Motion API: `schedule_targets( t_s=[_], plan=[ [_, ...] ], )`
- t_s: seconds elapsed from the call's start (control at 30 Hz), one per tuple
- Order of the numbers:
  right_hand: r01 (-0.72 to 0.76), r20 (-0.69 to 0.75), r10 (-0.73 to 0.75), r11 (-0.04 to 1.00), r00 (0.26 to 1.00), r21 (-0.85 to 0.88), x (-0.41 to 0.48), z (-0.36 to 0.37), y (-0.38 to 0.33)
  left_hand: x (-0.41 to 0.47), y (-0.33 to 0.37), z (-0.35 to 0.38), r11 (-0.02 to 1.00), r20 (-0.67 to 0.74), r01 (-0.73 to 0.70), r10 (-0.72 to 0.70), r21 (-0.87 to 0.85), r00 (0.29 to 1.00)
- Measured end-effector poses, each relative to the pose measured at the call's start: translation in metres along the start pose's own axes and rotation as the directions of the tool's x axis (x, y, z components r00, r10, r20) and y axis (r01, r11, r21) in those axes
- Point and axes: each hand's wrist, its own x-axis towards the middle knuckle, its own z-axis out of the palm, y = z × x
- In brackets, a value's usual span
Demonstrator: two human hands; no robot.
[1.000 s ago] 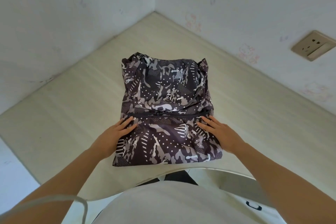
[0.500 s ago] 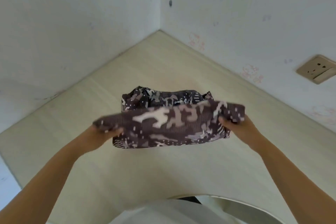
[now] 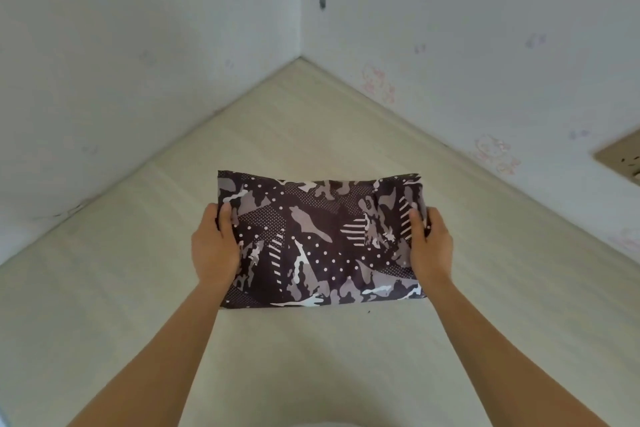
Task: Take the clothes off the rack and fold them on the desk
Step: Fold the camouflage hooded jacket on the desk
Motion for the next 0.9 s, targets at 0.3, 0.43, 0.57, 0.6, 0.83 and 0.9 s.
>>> schedule_targets(
  t_s=[0.3, 0.43, 0.57, 0.6, 0.83, 0.9],
  plan=[
    [0.106, -0.052, -0.132, 0.935, 0.990, -0.338, 0.031, 0.020, -0.009, 0.018, 0.006, 0.015, 0.961, -0.092, -0.118, 0.145, 0.249, 0.985],
    [0.439, 0.273, -0.346, 0.648, 0.898, -0.622, 0.009, 0.053, -0.012, -0.005, 0.013, 0.047, 0.669, 0.389, -0.548, 0.391, 0.503, 0.834],
    [0.328, 0.364, -0.079, 0.636, 0.928, -0.699, 0.033, 0.069, 0.014, 0.009, -0.015, 0.070, 0.651, 0.487, -0.444, 0.129, 0.616, 0.864],
    [0.325, 0.377, -0.061, 0.645, 0.924, -0.692, 0.039, 0.071, 0.016, 0.013, -0.017, 0.073, 0.658, 0.484, -0.416, 0.089, 0.627, 0.870],
    [0.278, 0.398, 0.003, 0.709, 0.918, -0.648, 0.048, 0.080, 0.023, 0.021, -0.024, 0.079, 0.745, 0.369, -0.199, -0.068, 0.637, 0.927],
    [0.272, 0.394, -0.009, 0.736, 0.919, -0.620, 0.049, 0.076, 0.023, 0.019, -0.025, 0.076, 0.748, 0.354, -0.190, -0.065, 0.636, 0.933]
  ],
)
